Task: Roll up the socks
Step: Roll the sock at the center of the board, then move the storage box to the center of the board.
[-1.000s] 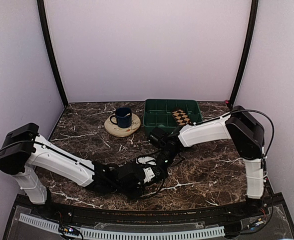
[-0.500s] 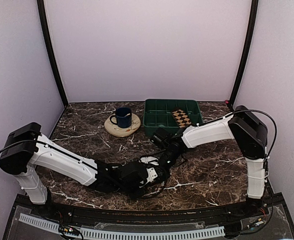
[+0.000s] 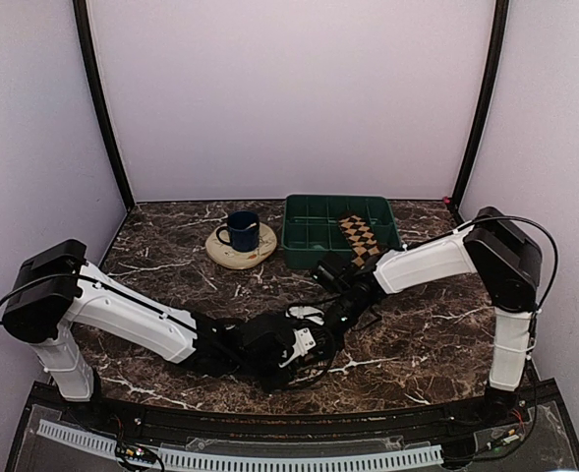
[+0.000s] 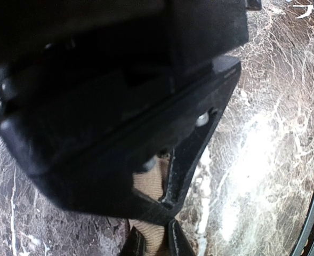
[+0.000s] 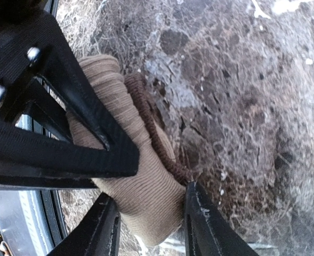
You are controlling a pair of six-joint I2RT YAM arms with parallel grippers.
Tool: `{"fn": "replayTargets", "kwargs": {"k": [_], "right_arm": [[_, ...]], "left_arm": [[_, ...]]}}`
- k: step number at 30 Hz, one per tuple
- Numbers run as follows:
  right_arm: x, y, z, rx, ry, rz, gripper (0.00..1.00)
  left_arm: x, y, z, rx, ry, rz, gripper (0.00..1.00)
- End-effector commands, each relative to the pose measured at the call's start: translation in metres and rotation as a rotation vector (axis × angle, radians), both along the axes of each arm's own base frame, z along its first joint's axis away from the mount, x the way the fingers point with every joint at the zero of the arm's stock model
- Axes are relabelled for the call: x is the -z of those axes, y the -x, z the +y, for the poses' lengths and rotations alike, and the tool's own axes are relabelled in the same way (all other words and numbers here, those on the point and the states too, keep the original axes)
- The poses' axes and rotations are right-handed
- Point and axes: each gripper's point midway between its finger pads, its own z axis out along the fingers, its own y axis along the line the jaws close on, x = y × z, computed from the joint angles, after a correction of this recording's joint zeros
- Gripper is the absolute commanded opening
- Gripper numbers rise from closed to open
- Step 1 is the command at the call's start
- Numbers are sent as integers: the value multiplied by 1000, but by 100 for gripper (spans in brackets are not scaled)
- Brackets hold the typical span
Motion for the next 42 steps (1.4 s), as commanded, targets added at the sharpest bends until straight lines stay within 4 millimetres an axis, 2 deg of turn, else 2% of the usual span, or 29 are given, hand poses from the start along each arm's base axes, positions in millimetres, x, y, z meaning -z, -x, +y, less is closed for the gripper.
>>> {"fn": "replayTargets", "kwargs": {"k": [1,17,26,36,42], "right_arm": [[16,16,-23,49,95,99,38],[25,-1,-43,164,69,144,38],[12,-25,-52,283,15,121,39],[-3,-44,-54,394,-12,45,38],[-13,-43,-56,421,-38,39,38]], "left_arm": [[78,29,74,0,-321,172,0],[73,23,75,-54,-268,185,0],[77,26,76,-51,-278,203,0],[73,29,64,-59,-202,302,0],[68,30,58,-60,-179,371,0]]}}
